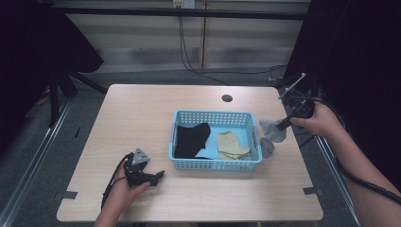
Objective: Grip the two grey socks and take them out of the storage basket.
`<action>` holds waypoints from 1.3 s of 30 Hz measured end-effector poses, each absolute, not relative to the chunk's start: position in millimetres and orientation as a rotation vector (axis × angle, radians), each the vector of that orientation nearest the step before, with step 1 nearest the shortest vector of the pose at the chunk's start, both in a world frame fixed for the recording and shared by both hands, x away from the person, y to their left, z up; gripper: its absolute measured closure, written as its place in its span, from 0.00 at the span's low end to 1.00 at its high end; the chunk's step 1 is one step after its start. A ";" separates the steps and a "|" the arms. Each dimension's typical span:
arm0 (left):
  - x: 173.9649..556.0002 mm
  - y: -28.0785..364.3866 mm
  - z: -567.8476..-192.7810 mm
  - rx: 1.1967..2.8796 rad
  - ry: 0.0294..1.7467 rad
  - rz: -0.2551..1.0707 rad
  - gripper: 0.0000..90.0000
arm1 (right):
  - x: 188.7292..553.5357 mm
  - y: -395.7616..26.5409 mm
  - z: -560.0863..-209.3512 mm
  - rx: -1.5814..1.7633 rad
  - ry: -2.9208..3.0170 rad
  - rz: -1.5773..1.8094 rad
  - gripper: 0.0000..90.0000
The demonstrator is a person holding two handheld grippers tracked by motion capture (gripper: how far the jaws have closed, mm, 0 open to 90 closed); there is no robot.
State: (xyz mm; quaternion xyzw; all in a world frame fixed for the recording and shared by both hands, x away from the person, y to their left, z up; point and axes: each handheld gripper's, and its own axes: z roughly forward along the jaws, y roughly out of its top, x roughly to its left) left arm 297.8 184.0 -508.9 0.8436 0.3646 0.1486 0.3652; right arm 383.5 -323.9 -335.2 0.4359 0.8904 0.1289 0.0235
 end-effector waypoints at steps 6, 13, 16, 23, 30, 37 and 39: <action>297.7 183.9 -509.0 2.166 0.940 0.380 0.16 | 383.4 -326.9 -344.9 1.357 2.763 0.386 0.92; 297.5 183.7 -509.1 2.164 0.943 0.378 0.16 | 377.9 -331.3 -352.9 1.361 2.769 0.381 0.91; 297.6 183.8 -508.9 2.166 0.942 0.382 0.16 | 376.0 -333.5 -358.8 1.372 2.774 0.369 0.91; 297.7 184.3 -508.7 2.175 0.936 0.383 0.16 | 374.9 -333.0 -378.7 1.395 2.789 0.359 0.91; 297.7 184.3 -508.6 2.175 0.936 0.383 0.16 | 377.8 -329.1 -395.4 1.403 2.797 0.352 0.91; 297.6 184.2 -508.7 2.174 0.937 0.382 0.16 | 381.6 -325.3 -406.6 1.415 2.786 0.351 0.84; 297.6 184.2 -508.7 2.175 0.937 0.383 0.16 | 381.8 -324.5 -406.6 1.423 2.778 0.351 0.78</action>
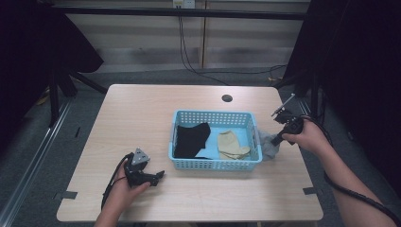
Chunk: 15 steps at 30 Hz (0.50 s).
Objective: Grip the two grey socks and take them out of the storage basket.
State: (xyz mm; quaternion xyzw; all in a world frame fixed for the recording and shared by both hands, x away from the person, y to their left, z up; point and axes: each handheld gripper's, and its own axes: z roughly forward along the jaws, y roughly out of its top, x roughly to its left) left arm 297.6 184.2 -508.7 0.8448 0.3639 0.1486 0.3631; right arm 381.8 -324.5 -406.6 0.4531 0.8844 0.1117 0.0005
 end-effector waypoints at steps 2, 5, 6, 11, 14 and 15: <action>297.6 184.2 -508.7 2.174 0.936 0.382 0.16 | 382.0 -324.4 -405.9 1.421 2.767 0.351 0.70; 297.6 184.2 -508.6 2.175 0.937 0.383 0.16 | 381.6 -325.1 -402.9 1.432 2.737 0.366 0.58; 297.6 184.2 -508.7 2.174 0.937 0.382 0.16 | 381.0 -325.4 -401.7 1.440 2.723 0.364 0.55; 297.5 184.2 -508.7 2.172 0.938 0.382 0.16 | 377.8 -326.7 -399.3 1.440 2.711 0.384 0.42; 297.6 184.2 -508.7 2.172 0.938 0.381 0.16 | 374.7 -327.4 -396.9 1.436 2.701 0.403 0.37; 297.6 184.2 -508.7 2.172 0.938 0.381 0.16 | 372.7 -327.2 -395.1 1.430 2.691 0.411 0.35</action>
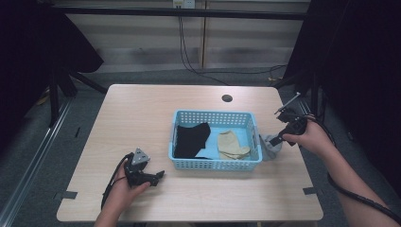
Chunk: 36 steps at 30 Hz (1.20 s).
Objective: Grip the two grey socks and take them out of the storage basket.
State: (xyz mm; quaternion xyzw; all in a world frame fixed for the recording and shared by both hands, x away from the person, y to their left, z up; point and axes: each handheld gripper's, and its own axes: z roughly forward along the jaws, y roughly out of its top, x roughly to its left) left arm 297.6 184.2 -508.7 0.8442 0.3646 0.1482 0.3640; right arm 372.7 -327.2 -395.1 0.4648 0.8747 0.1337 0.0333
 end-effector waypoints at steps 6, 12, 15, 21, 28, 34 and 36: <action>297.4 184.0 -508.8 2.170 0.941 0.380 0.16 | 361.2 -327.2 -386.3 1.410 2.689 0.452 0.33; 297.2 184.1 -508.8 2.171 0.942 0.379 0.16 | 342.6 -324.2 -386.5 1.345 2.717 0.440 0.32; 297.2 184.3 -508.7 2.174 0.941 0.380 0.16 | 332.4 -322.1 -391.5 1.333 2.738 0.438 0.32; 297.2 184.3 -508.7 2.174 0.942 0.380 0.16 | 307.7 -315.3 -410.9 1.261 2.732 0.351 0.32; 297.0 184.1 -508.8 2.170 0.943 0.379 0.16 | 279.1 -306.1 -435.1 1.278 2.752 0.374 0.33; 297.1 184.3 -508.7 2.173 0.943 0.380 0.16 | 265.4 -303.3 -444.4 1.325 2.707 0.559 0.32; 296.8 184.1 -508.8 2.170 0.946 0.378 0.16 | 265.6 -302.9 -446.7 1.302 2.719 0.526 0.32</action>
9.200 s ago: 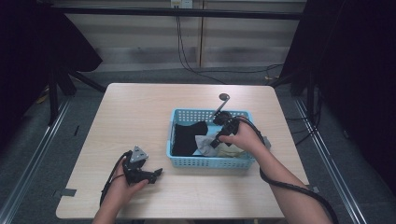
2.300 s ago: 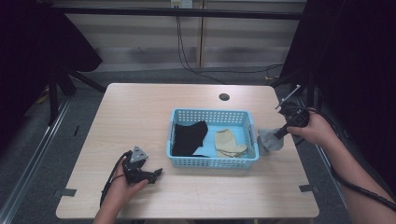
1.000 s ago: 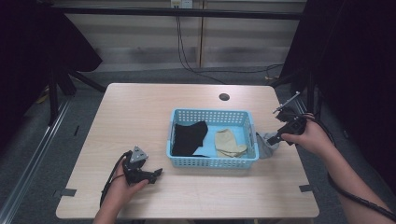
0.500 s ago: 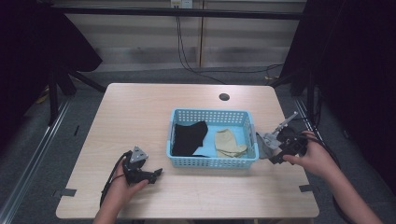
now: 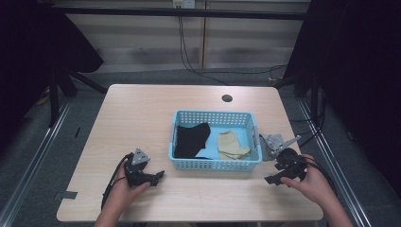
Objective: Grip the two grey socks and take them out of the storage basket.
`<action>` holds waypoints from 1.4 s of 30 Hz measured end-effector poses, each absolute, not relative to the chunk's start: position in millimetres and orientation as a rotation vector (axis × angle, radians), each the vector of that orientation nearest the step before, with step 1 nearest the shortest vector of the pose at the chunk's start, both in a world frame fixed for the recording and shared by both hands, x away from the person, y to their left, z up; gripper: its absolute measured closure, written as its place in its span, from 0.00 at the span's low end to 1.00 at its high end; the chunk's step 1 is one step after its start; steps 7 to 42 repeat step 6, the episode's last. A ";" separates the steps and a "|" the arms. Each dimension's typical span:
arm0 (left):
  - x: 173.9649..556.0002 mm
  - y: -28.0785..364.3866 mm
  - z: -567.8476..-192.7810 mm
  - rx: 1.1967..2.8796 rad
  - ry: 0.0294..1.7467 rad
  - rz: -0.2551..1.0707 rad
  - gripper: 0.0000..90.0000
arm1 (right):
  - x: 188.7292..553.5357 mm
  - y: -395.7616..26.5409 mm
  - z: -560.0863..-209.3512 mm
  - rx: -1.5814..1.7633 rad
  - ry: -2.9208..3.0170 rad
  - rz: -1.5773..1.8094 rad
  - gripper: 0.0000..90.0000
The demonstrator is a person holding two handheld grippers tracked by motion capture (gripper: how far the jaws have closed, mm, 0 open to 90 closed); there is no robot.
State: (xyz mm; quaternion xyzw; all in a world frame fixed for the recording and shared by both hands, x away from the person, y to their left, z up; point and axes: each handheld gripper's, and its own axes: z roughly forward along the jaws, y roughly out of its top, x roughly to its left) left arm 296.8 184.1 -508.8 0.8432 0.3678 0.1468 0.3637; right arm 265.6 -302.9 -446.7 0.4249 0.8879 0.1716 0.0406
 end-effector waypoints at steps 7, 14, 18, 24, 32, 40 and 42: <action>296.8 184.2 -508.8 2.170 0.947 0.378 0.16 | 269.8 -305.8 -442.9 1.307 2.646 0.589 0.31; 296.8 184.2 -508.8 2.170 0.947 0.378 0.16 | 269.8 -305.8 -442.9 1.307 2.646 0.589 0.31; 296.8 184.2 -508.8 2.170 0.947 0.378 0.16 | 269.8 -305.8 -442.9 1.307 2.646 0.589 0.31; 296.8 184.2 -508.8 2.170 0.947 0.378 0.16 | 269.8 -305.8 -442.9 1.307 2.646 0.589 0.31; 296.8 184.2 -508.8 2.170 0.947 0.378 0.16 | 269.8 -305.8 -442.9 1.307 2.646 0.589 0.31; 296.8 184.2 -508.8 2.170 0.947 0.378 0.16 | 269.8 -305.8 -442.9 1.307 2.646 0.589 0.31; 296.8 184.2 -508.8 2.170 0.947 0.378 0.16 | 269.8 -305.8 -442.9 1.307 2.646 0.589 0.31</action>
